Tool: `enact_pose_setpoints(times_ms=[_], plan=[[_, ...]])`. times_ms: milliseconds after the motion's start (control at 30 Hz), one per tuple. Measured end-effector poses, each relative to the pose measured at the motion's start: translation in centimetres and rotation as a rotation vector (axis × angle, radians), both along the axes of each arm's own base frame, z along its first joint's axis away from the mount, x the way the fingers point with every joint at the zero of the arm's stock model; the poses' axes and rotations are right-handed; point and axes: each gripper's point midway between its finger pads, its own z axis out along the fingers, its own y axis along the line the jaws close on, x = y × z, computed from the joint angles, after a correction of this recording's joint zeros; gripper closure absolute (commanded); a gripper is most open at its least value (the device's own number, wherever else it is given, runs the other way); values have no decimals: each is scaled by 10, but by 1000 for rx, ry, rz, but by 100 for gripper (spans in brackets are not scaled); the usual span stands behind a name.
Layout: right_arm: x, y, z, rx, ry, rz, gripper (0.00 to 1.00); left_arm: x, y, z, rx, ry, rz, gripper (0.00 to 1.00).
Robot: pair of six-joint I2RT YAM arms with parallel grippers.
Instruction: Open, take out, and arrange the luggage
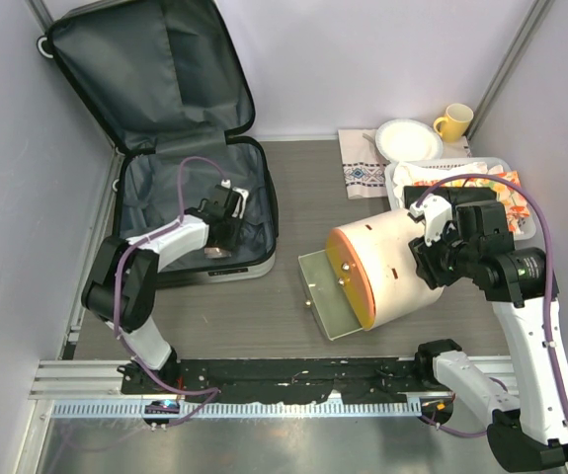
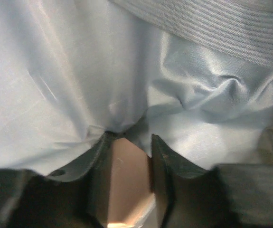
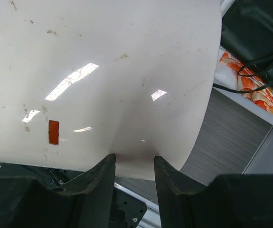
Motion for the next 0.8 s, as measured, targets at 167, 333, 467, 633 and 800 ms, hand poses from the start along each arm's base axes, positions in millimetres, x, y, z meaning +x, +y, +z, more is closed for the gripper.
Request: enact_pose_setpoints(times_ms=[167,333,467,633,800], plan=[[1,0,0,-3,1,-1,56,1,-2,7,-28,-12,-14,85],[1,-1,0,-3,1,-2,56,-8,-2,26,-47,-18,-41,100],[1,-1,0,-3,1,-2,56,-6,-1,39,-42,-44,-66,74],[1,-1,0,-4,2,-2,56,-12,1,45,-42,-2,-182,26],[1,-1,0,-4,2,-2,56,-30,12,50,-13,46,-240,20]])
